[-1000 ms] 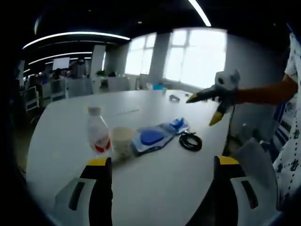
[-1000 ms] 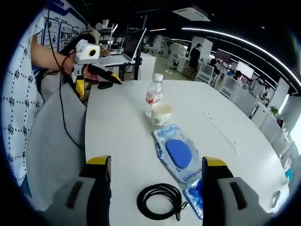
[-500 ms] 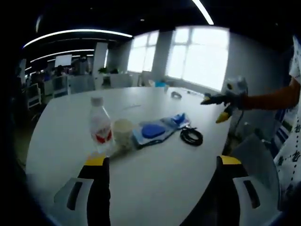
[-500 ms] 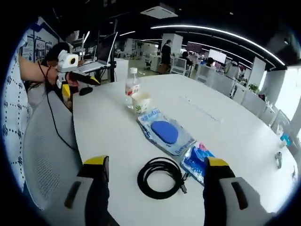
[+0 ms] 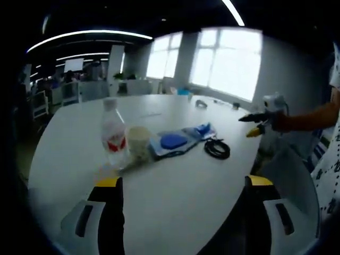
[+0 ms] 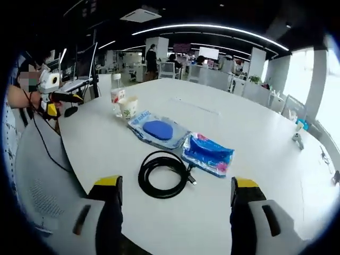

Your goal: Arrange the tabletop items into an orderly group along one side of the table until the central work area is clear of visible clutter.

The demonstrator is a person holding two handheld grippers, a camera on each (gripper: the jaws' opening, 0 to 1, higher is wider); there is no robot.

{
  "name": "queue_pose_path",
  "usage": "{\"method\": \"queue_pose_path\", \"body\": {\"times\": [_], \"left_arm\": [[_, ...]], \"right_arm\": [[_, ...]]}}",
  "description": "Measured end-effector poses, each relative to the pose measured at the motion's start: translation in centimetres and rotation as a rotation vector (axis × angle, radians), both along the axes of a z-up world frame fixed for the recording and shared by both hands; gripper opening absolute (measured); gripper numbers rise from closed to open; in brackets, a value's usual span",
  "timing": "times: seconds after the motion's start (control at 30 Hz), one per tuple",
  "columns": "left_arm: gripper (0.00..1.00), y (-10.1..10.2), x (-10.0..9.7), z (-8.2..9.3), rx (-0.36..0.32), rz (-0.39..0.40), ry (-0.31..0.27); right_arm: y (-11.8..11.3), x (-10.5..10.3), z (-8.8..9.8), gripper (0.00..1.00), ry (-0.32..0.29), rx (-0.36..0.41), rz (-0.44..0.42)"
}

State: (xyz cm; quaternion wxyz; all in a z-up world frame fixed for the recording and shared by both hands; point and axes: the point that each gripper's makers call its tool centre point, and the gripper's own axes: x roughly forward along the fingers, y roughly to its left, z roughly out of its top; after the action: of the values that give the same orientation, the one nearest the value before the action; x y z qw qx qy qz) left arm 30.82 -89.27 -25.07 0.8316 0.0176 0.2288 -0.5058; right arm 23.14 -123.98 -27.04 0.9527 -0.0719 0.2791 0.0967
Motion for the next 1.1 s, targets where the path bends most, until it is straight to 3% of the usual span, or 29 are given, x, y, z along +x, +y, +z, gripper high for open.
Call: {"method": "queue_pose_path", "body": {"times": [0.2,0.47,1.1], "left_arm": [[0.91,0.1,-0.5,-0.6,0.006,0.014,0.005],[0.92,0.0,-1.0,-0.3,0.007,0.029,0.000],[0.93,-0.5,-1.8,-0.5,0.039,0.018,-0.012]], "right_arm": [[-0.5,-1.4,-1.4,0.86,0.017,0.020,-0.041],[0.2,-2.4,-1.6,0.87,0.013,0.050,-0.047],[1.2,-3.4,-1.3,0.86,0.014,0.038,0.009]]}}
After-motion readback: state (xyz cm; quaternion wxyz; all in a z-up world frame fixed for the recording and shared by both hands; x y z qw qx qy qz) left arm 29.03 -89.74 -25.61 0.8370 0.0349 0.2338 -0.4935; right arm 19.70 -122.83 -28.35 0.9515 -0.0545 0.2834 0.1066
